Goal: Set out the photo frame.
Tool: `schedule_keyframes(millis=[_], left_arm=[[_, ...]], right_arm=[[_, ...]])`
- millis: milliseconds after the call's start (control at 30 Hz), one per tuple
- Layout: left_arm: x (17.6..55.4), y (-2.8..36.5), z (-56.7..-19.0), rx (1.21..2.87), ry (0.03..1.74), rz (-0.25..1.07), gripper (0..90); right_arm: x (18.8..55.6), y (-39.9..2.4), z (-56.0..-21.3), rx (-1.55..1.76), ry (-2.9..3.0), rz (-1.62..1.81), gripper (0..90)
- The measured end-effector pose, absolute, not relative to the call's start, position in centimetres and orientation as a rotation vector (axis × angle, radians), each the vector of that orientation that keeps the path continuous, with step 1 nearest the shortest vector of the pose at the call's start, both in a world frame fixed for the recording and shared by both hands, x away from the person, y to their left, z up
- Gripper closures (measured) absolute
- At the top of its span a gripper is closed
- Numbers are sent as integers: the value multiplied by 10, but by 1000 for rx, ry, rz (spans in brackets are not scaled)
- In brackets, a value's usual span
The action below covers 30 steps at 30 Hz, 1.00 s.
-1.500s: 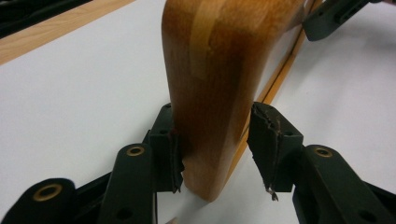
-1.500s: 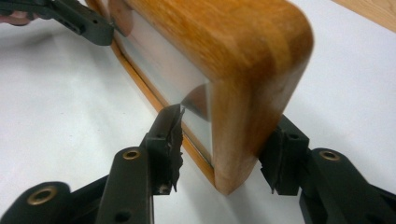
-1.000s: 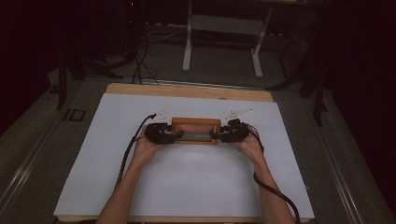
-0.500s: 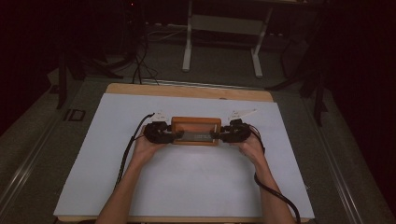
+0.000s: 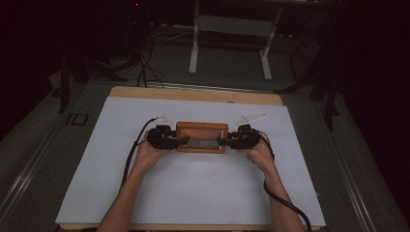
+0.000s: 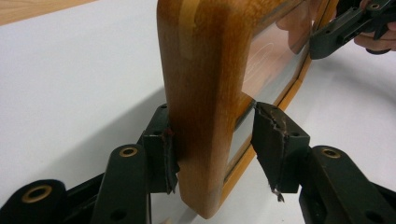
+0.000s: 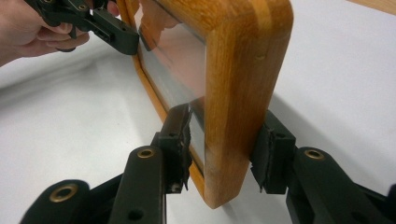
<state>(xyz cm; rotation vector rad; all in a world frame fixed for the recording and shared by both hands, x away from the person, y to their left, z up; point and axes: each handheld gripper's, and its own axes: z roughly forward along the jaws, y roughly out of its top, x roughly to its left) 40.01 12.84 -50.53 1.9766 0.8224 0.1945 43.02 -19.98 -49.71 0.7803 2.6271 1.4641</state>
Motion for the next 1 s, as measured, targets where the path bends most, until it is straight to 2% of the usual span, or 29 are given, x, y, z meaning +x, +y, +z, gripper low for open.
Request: schedule_keyframes(millis=[1000], left_arm=[[388,131,-505,1959,862,120,518]], right_arm=[[412,-201,-502,856,2628,1507,611]])
